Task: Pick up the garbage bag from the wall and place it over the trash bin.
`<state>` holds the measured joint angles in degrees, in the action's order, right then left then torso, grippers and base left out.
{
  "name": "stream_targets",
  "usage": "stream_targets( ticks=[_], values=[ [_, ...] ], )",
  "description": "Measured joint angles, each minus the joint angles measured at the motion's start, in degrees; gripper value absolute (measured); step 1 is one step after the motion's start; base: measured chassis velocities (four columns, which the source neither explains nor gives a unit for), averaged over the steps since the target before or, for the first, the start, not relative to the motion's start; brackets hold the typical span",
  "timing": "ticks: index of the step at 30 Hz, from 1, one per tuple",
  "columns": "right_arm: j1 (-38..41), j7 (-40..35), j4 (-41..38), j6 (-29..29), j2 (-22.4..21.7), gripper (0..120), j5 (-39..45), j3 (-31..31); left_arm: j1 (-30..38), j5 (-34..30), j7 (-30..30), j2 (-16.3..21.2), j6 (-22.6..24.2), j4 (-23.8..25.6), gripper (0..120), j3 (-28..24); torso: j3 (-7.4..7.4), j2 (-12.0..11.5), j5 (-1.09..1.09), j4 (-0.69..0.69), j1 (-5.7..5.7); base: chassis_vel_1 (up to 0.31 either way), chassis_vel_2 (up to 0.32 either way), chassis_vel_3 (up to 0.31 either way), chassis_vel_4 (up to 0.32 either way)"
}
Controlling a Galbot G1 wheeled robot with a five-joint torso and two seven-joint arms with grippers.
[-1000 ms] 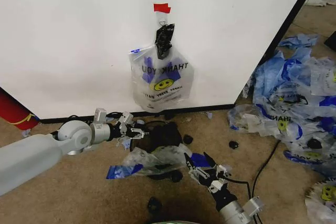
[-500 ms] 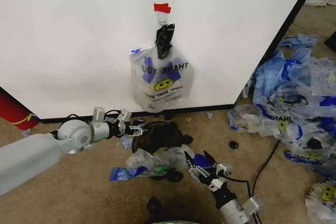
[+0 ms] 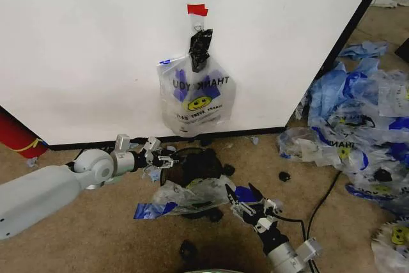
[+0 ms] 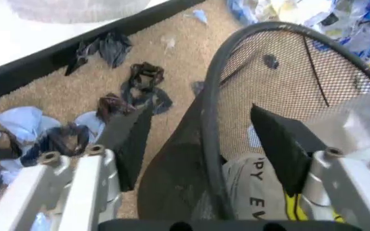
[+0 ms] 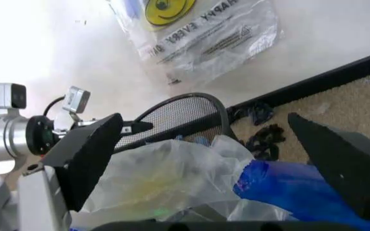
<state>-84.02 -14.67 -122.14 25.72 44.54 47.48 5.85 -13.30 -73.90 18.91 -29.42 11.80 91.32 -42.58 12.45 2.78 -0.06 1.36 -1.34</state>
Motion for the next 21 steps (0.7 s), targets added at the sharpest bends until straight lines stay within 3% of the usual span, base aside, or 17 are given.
stream_targets(
  ticks=[7,18,21],
  values=[
    [-0.3,0.0,0.2,0.4,0.4,93,-0.5,-0.2,1.7,0.0,0.0,-0.8,0.0,-1.0,37,-2.3,0.0,0.0,0.0,-0.01,0.0,0.0,0.0,0.0,0.0],
    [-1.1,0.4,0.7,1.1,1.0,91,-1.6,-0.8,4.8,-0.2,-0.8,-3.0,0.1,-2.3,32,-5.9,0.0,0.0,0.01,0.0,0.0,0.0,0.0,0.0,0.0],
    [-1.1,0.4,0.8,1.1,1.0,91,-1.7,-0.9,4.7,-0.2,-1.6,-2.9,-0.3,-2.1,22,-6.0,0.0,0.0,0.0,0.0,0.0,0.0,0.0,0.0,0.0]
  ],
)
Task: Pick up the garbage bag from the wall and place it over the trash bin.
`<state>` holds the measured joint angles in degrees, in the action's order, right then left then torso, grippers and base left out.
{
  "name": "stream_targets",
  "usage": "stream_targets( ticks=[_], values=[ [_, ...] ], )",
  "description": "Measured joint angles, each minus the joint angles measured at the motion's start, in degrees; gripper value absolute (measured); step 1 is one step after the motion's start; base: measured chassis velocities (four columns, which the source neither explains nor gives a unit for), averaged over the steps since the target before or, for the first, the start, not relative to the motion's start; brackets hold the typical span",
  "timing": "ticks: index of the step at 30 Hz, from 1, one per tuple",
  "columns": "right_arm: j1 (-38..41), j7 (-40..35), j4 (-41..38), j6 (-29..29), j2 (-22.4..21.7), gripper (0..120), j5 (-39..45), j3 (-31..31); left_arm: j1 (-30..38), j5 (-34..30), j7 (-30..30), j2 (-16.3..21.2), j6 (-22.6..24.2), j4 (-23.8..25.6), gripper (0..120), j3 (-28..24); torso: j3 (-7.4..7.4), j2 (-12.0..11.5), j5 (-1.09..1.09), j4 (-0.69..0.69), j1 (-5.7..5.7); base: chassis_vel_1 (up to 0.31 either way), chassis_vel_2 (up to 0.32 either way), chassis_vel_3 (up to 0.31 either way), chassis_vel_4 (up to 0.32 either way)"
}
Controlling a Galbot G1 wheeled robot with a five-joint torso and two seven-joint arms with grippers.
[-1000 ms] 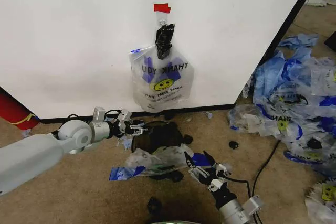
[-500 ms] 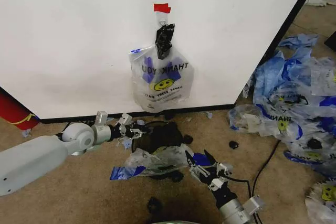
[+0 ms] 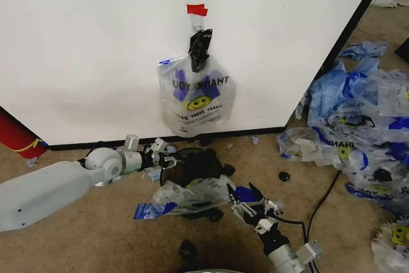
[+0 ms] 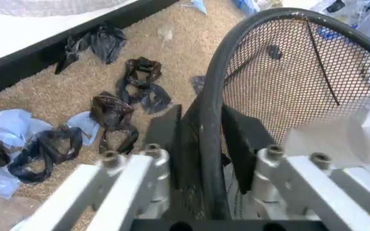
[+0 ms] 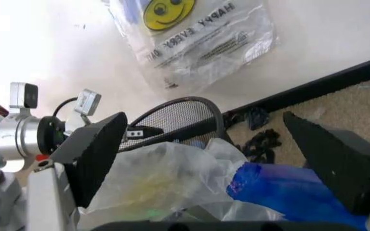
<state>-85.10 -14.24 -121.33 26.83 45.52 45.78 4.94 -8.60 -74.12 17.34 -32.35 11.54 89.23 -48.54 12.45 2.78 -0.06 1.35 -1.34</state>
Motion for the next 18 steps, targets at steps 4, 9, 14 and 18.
stream_targets(
  ticks=[4,9,14,18],
  values=[
    [0.2,0.0,0.3,0.0,0.1,91,-0.1,0.1,-1.2,-0.2,-2.0,0.1,-1.2,0.6,7,0.7,0.0,0.0,0.0,0.0,0.0,0.0,0.0,0.0,0.0],
    [0.4,0.0,0.3,0.0,0.0,90,-0.2,0.1,-4.4,-0.8,-4.2,1.4,-1.3,2.3,2,4.1,0.0,0.0,-0.01,0.0,0.0,0.0,0.0,0.0,0.0],
    [0.4,0.0,0.3,0.0,-0.2,88,-0.2,0.1,-13.1,-4.2,-9.6,3.8,-0.7,7.4,2,14.7,0.0,0.0,0.0,-0.01,0.0,0.0,0.0,0.0,0.0],
    [0.5,0.0,0.3,0.0,-0.3,87,-0.2,0.1,-19.4,-7.6,-14.4,5.2,-0.3,12.3,2,21.1,0.0,0.0,0.0,0.0,0.0,0.0,0.0,0.0,0.0]
  ],
)
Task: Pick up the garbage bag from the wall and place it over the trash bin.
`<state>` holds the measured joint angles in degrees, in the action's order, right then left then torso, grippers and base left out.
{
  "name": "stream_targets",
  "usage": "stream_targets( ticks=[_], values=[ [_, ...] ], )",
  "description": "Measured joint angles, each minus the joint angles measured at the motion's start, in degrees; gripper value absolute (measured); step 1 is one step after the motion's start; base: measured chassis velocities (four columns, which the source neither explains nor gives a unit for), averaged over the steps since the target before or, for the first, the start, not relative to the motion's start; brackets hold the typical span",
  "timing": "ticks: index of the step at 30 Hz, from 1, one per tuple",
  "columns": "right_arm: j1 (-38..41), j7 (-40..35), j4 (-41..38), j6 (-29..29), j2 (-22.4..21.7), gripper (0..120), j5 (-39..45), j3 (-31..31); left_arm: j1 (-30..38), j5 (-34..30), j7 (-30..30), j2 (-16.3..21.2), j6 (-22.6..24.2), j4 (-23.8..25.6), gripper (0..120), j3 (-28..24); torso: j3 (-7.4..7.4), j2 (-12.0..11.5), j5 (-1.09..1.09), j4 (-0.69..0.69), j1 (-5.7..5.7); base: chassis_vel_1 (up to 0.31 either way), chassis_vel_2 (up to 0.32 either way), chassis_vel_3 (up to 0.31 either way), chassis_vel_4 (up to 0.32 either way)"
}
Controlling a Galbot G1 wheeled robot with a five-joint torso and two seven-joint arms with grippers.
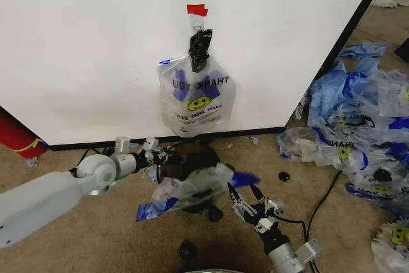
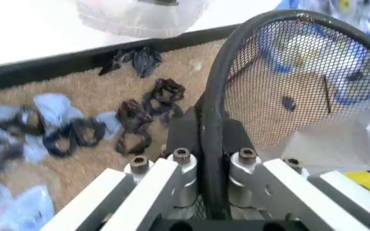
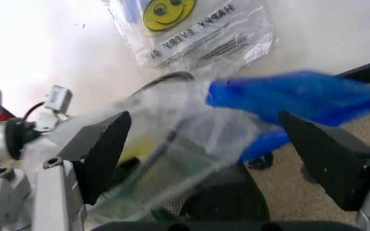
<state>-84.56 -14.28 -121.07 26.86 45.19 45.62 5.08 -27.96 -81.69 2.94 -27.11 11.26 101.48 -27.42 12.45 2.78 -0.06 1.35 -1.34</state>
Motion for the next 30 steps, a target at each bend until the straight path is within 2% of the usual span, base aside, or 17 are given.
stream_targets(
  ticks=[4,5,6,9,12,16,21,26,30],
  values=[
    [0.3,0.0,-0.2,0.0,-0.1,85,0.0,0.3,-8.0,-4.8,-7.3,1.0,0.4,6.4,2,8.9,0.0,0.0,0.0,0.01,0.0,0.0,0.0,0.0,0.0],
    [0.4,-0.1,-0.3,0.0,-0.1,85,0.0,0.4,-11.3,-5.4,-9.0,1.1,0.4,8.0,2,12.9,0.0,0.0,0.01,0.03,0.0,0.0,0.0,0.0,0.0],
    [0.4,-0.1,-0.3,0.0,-0.1,85,0.0,0.4,-11.3,-5.4,-9.0,1.1,0.4,8.0,2,12.9,0.0,0.0,0.01,0.03,0.0,0.0,0.0,0.0,0.0],
    [0.7,-0.1,-0.5,-0.2,-0.2,84,0.0,0.6,-21.2,-6.1,-14.4,1.3,0.5,12.3,2,23.8,0.0,0.0,0.02,-0.02,0.0,0.0,0.0,0.0,0.0],
    [0.9,-0.2,-0.6,-0.3,-0.3,84,0.0,0.9,-27.6,-6.0,-19.4,1.3,0.3,15.1,2,29.4,0.0,0.0,-0.01,0.0,0.0,0.0,0.0,0.0,0.0],
    [1.2,-0.2,-0.6,-0.4,-0.3,84,0.0,1.3,-31.3,-6.0,-23.2,1.4,0.1,16.9,2,32.2,0.0,0.0,0.02,0.0,0.0,0.0,0.0,0.0,0.0],
    [1.3,-0.2,-0.8,-0.4,-0.3,84,0.1,1.4,-33.2,-6.2,-28.3,1.1,-0.6,18.9,2,32.8,0.0,0.0,0.01,0.0,0.0,0.0,0.0,0.0,0.0],
    [1.2,-0.2,-0.8,-0.3,-0.6,84,0.2,1.2,-33.3,-8.7,-40.0,-1.3,-2.2,22.1,2,32.2,0.0,0.0,0.0,0.01,0.0,0.0,0.0,0.0,0.0],
    [1.2,-0.1,-0.7,-0.2,-0.6,84,0.4,1.1,-33.6,-8.5,-43.8,-2.7,-3.7,22.5,2,31.8,0.0,0.0,0.01,0.01,0.0,0.0,0.0,0.0,0.0]
  ],
)
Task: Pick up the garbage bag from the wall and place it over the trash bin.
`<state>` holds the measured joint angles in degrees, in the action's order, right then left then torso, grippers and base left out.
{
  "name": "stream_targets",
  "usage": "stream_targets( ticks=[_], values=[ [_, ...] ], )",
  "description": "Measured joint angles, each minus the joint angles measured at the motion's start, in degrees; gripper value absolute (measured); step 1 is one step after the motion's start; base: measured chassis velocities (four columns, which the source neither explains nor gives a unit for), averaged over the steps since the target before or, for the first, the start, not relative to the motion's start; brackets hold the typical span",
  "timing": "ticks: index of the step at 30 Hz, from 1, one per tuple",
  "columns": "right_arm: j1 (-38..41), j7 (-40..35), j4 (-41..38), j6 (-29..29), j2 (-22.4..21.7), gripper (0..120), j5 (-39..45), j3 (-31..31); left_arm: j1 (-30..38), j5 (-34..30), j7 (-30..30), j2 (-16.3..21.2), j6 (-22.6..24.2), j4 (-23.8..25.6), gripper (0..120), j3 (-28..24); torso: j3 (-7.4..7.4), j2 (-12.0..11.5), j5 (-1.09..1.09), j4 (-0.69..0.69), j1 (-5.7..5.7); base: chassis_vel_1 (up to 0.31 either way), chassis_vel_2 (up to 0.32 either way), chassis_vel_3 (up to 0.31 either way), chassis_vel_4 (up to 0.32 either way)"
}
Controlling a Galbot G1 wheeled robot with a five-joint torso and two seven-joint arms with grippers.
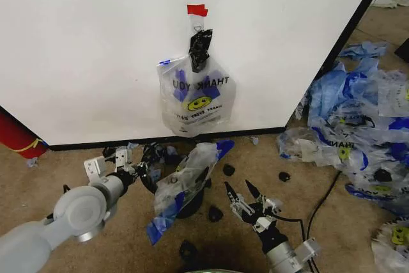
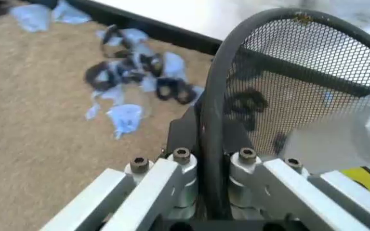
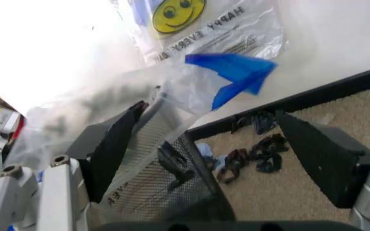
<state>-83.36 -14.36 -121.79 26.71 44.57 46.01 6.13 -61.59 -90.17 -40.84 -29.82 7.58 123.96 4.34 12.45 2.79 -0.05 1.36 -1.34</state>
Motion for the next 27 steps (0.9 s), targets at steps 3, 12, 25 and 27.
stream_targets(
  ticks=[3,12,25,27],
  values=[
    [0.2,0.0,0.2,0.0,0.0,84,0.3,0.0,-0.5,0.6,-4.8,-1.9,-1.8,0.5,2,-0.6,0.0,0.0,-0.02,0.0,0.0,0.0,0.0,0.0,0.0],
    [1.0,0.1,0.7,-0.1,0.0,84,0.6,0.2,-2.4,3.7,-9.7,-5.8,-6.2,2.6,2,-1.3,0.0,0.0,0.0,0.0,0.0,0.0,0.0,0.0,0.0],
    [0.9,0.1,1.1,-0.2,0.3,84,0.4,0.3,-7.9,12.8,-7.9,-10.1,-7.9,-0.3,2,-2.5,0.0,0.0,-0.01,-0.01,0.0,0.0,0.0,0.0,0.0],
    [0.8,0.1,1.1,-0.2,0.3,84,0.4,0.3,-8.5,14.5,-7.2,-10.7,-8.0,-0.7,2,-2.9,0.0,0.0,-0.01,0.0,0.0,0.0,0.0,0.0,0.0]
  ],
)
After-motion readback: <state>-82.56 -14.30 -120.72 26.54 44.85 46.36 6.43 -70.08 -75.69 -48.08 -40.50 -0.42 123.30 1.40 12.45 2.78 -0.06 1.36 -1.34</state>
